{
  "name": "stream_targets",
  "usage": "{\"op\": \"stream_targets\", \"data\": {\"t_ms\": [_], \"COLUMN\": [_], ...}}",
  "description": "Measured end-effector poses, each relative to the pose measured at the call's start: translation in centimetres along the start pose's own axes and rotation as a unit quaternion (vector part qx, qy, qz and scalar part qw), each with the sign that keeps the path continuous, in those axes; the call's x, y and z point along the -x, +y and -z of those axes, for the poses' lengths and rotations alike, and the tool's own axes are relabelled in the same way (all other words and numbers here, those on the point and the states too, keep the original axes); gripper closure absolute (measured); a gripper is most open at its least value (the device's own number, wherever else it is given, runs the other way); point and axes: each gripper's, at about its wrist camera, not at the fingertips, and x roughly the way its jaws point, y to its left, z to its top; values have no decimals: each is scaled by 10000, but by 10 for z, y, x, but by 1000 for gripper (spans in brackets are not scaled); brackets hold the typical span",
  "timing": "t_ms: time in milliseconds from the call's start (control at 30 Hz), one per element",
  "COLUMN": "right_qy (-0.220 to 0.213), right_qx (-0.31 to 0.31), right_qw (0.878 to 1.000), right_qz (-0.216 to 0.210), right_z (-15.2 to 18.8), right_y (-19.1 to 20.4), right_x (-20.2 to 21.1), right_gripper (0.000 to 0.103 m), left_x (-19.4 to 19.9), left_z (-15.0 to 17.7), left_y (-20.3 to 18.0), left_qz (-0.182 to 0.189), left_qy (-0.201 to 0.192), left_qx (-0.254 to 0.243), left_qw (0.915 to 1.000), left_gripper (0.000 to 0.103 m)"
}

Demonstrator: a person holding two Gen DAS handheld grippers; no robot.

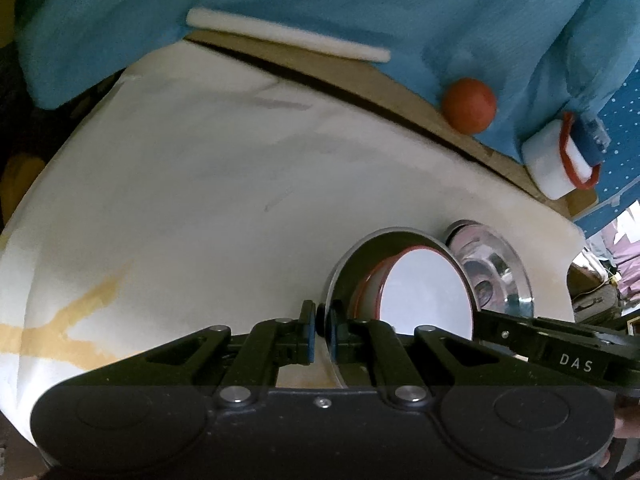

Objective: Organize plates and bowls
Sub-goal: 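Lift the steel bowl with both grippers and carry it over the plate stack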

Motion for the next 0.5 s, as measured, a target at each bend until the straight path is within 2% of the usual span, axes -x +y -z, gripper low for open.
{"op": "stream_targets", "data": {"t_ms": [500], "right_qy": [-241], "right_qx": [-252], "right_qw": [9994], "right_qz": [67], "right_z": [-10], "right_y": [-40], "right_x": [31], "right_gripper": [94], "left_x": [-11], "left_z": [-9], "left_y": [-46], "left_qz": [151], "left_qy": [-41], "left_qx": [-256], "left_qw": [9995], "left_gripper": [97]}}
